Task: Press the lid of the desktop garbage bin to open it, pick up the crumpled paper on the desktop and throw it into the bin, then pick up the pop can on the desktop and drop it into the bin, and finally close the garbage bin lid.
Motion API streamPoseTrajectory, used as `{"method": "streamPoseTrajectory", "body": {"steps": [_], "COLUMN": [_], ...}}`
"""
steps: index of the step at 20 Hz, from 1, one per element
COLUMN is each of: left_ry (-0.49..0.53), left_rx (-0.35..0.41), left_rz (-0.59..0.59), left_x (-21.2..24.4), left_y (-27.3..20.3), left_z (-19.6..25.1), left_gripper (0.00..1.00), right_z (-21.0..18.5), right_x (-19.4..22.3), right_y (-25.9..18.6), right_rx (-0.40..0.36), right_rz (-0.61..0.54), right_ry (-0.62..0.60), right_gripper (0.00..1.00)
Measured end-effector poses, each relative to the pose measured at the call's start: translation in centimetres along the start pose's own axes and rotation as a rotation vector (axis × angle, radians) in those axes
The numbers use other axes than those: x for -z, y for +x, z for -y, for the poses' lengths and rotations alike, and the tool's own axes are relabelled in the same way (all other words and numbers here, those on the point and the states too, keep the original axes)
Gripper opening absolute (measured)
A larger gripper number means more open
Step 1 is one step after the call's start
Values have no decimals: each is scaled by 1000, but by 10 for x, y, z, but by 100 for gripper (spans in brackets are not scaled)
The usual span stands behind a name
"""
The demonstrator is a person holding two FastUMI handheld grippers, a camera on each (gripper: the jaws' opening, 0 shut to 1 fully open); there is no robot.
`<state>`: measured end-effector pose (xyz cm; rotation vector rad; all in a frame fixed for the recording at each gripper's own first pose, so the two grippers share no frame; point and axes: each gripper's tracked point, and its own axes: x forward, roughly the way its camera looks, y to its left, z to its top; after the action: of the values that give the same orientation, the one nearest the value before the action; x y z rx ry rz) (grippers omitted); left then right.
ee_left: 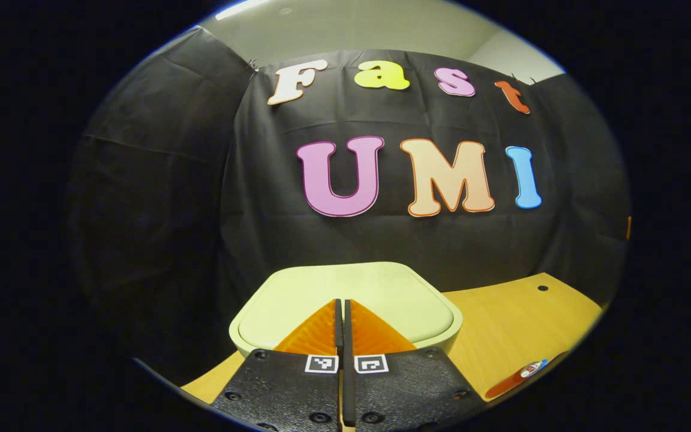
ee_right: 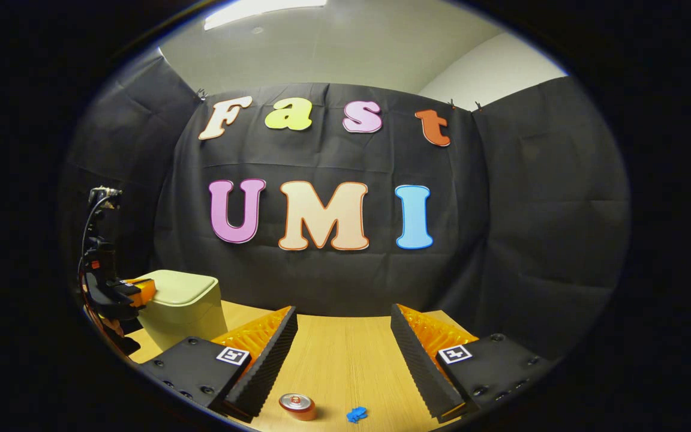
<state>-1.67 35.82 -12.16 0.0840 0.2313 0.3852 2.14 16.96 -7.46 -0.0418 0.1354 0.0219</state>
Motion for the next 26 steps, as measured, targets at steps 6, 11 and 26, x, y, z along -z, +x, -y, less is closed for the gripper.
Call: {"method": "streamPoseTrajectory", "body": {"steps": [6,11,26], "left_ry": [0,-12,21], "left_rx": [-8,12,19], "left_rz": [118,152,265], "left_x": [-43,-70,-120], "left_y": [-15,-39,-118], "left_z": [14,42,129], "left_gripper": [0,7,96], "right_z": [37,54,55], "right_x": [-9,-4,95], "right_y": [13,21,42], "right_rx": [0,-41,-231], "right_rz": [12,6,-174], "right_ry": [-2,16,-52], "right_gripper": [98,98,100]}}
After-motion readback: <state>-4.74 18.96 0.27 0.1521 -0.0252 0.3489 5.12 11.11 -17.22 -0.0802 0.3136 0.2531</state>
